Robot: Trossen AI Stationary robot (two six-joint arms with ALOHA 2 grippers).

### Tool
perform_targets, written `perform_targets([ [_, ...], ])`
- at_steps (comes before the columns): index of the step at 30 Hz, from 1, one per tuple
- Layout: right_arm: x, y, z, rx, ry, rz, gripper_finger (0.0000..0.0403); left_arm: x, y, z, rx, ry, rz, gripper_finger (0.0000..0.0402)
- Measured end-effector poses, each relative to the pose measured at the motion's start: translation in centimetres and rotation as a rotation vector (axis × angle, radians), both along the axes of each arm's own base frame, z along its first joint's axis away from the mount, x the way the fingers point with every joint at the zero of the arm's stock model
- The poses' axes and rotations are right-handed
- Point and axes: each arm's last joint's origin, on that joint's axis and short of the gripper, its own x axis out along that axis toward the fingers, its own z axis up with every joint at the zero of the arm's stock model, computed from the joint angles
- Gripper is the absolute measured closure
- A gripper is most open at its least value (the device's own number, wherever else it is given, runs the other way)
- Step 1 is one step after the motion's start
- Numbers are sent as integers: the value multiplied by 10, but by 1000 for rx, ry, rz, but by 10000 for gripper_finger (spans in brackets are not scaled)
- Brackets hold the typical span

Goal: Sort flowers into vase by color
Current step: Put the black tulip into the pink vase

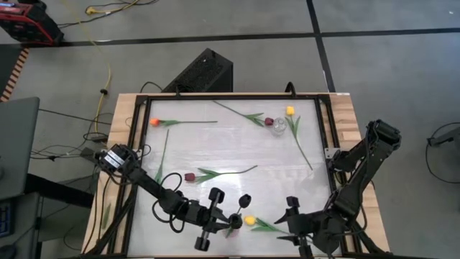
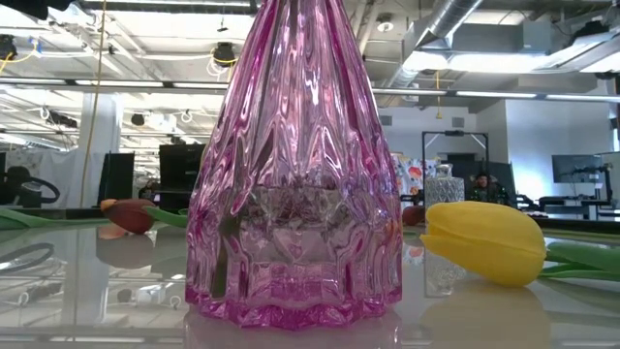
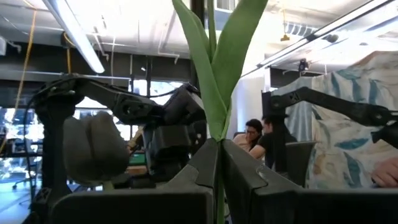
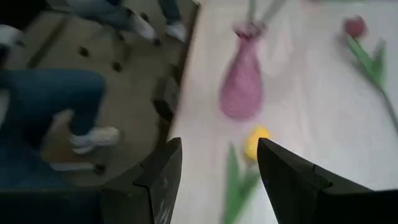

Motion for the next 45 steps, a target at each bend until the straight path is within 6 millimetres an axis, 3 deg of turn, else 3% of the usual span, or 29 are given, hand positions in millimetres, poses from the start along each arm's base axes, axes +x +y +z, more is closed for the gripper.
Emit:
perform_targets([
  [4,6,10,14,55,-137,99,169,0,0,0,1,-1,-2,401],
  [11,22,21,49,-10,-575,226,169,0,0,-1,6,6,-3,401],
  [16,47,27,40,-174,-752,224,175,1,-1,-2,13,23,-8,401],
  [23,81,16,37,-216,-764,156,185,1,-2,-4,10,43,2,401],
  [33,86,12,40,-201,-783,212,212,-8,-15,-5,24,76,90,395],
  [39,92,5,40,-209,-781,195,222,-19,-26,-7,13,131,220,348],
  [45,94,3,40,-206,-780,217,223,-18,-30,-16,-6,229,209,284],
])
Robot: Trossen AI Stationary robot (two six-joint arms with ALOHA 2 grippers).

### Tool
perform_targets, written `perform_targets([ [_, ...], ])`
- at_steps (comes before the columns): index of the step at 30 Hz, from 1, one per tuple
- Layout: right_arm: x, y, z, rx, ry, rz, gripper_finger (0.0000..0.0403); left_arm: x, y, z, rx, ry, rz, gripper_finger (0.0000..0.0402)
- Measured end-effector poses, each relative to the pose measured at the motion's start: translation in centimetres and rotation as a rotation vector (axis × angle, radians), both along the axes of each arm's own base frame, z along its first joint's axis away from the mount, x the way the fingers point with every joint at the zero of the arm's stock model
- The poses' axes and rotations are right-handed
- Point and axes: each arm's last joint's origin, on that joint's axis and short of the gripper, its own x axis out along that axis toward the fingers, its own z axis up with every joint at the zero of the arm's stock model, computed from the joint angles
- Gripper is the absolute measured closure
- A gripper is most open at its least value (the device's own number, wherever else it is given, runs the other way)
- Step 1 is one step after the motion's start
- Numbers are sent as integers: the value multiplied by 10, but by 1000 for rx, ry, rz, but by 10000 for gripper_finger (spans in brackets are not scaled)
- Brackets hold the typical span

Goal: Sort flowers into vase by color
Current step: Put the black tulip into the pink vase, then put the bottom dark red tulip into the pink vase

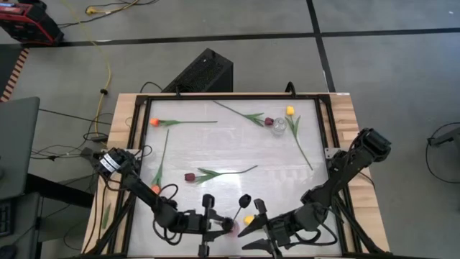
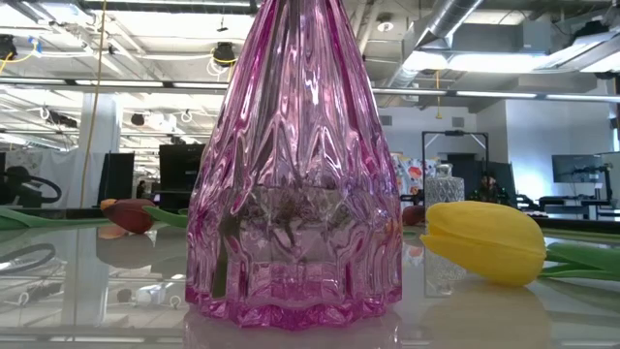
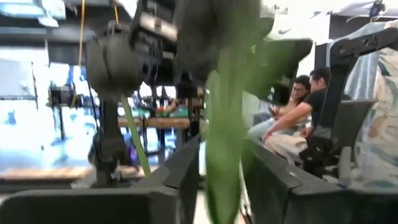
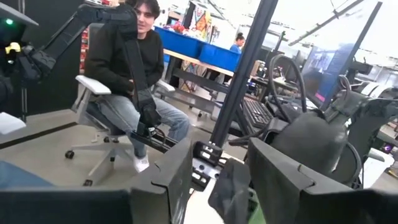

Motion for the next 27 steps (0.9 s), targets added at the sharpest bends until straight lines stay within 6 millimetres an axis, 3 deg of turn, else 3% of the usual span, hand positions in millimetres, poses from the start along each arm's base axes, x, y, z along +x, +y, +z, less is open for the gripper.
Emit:
perform_targets([
  [4,-2,3,-1,-5,5,9,223,-1,-3,-3,-7,64,-10,250],
  [8,-5,6,-1,-8,9,20,223,-6,-4,9,16,136,-30,232],
  [19,-8,8,-9,-7,114,27,223,-35,18,43,-5,488,-126,228],
  [27,-30,11,-17,15,341,51,223,-59,39,52,0,676,-66,228],
])
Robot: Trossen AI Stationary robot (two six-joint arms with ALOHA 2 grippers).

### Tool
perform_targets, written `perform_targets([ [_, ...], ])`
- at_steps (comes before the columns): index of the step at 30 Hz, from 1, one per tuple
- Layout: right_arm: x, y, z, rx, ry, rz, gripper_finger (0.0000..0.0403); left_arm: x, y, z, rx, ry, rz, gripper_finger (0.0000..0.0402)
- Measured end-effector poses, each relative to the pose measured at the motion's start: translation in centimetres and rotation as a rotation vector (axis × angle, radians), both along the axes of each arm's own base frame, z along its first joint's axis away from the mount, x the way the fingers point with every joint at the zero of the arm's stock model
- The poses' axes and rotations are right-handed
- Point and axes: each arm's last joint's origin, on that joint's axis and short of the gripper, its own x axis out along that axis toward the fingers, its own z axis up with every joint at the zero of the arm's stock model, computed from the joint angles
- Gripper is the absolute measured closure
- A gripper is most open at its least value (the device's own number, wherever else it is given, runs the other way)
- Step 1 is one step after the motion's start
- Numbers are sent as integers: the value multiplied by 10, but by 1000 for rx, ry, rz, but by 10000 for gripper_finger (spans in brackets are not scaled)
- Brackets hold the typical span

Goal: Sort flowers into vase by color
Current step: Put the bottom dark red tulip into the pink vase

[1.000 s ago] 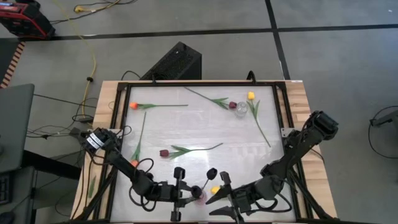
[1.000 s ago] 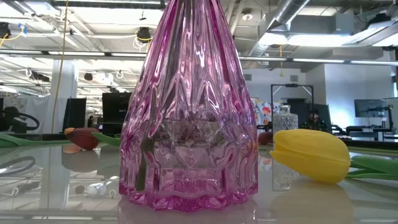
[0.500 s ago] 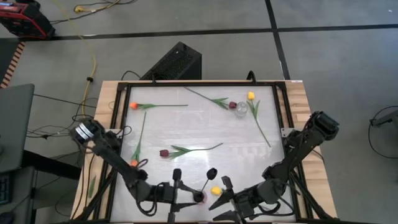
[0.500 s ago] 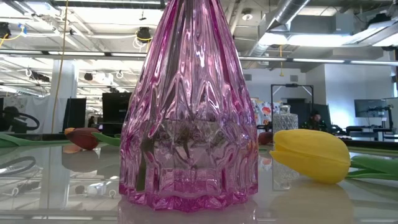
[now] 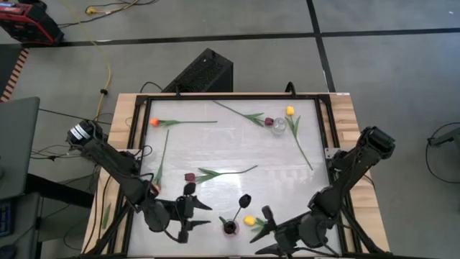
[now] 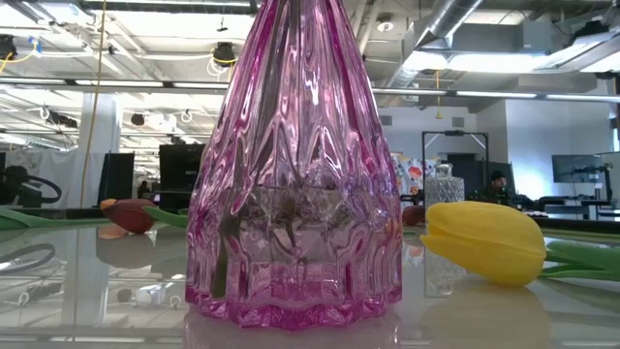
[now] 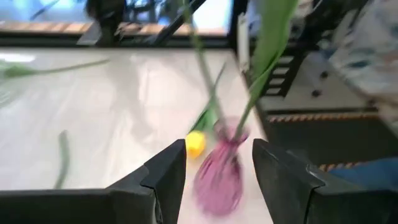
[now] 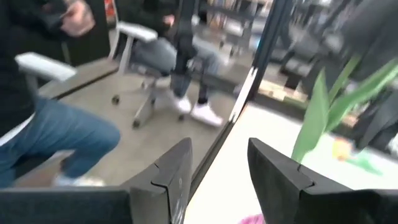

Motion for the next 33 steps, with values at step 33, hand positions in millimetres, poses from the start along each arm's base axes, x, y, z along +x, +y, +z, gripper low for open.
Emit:
perform_targets([
  [33,44,-209,-117,-24,675,-457,273,-5,71,-72,182,378,328,228],
])
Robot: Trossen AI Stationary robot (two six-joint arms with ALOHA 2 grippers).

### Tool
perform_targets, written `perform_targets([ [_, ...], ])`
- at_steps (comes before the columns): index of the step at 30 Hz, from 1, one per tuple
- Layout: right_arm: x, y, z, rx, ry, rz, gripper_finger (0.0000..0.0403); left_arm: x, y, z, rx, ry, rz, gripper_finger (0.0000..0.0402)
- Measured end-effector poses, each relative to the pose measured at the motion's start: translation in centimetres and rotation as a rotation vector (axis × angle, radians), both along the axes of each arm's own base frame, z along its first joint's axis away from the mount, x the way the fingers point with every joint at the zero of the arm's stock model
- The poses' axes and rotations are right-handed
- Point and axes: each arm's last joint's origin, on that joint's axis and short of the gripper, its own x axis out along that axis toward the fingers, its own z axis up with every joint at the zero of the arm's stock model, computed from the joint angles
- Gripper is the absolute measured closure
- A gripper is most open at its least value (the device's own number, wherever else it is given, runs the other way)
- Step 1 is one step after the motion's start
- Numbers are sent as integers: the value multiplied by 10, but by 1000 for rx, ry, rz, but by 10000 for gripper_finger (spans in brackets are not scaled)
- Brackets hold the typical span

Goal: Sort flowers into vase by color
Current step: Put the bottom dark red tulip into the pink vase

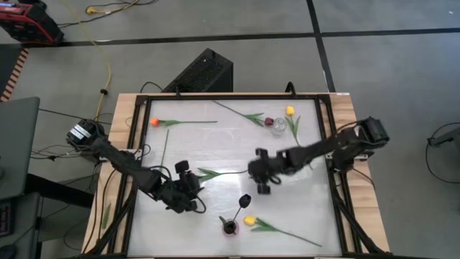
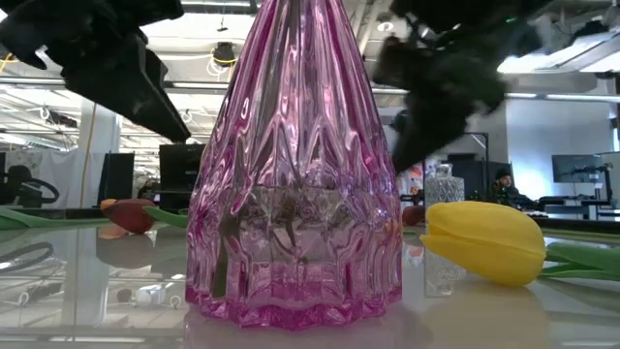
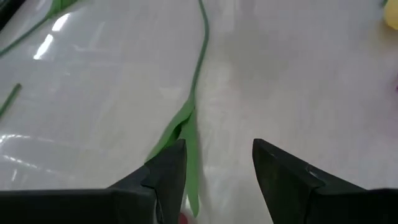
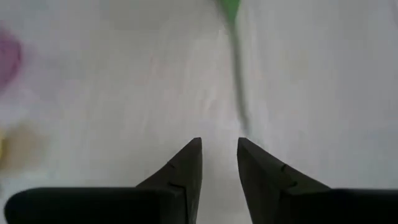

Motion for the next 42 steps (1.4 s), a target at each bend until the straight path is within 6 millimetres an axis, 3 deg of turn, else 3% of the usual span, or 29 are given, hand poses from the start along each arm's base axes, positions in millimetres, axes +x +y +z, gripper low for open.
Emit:
perform_targets([
  [6,20,-38,-1,59,-153,30,250,-6,-14,5,122,-72,-45,228],
  [13,43,-43,-26,90,-244,74,226,-7,-14,-3,207,-147,-48,228],
  [20,77,-43,-59,88,-172,74,221,-6,9,-29,128,-245,-154,228],
  [24,93,-42,-66,107,-175,91,220,-9,27,-27,76,-305,-148,228],
  [29,100,-38,-77,98,-114,77,224,-24,41,-24,15,-358,-135,228],
  [34,94,-35,-84,39,-11,17,261,-41,45,-25,-63,-436,-137,228],
  [42,89,-30,-83,21,20,6,384,-66,43,-32,-168,-620,-188,228],
])
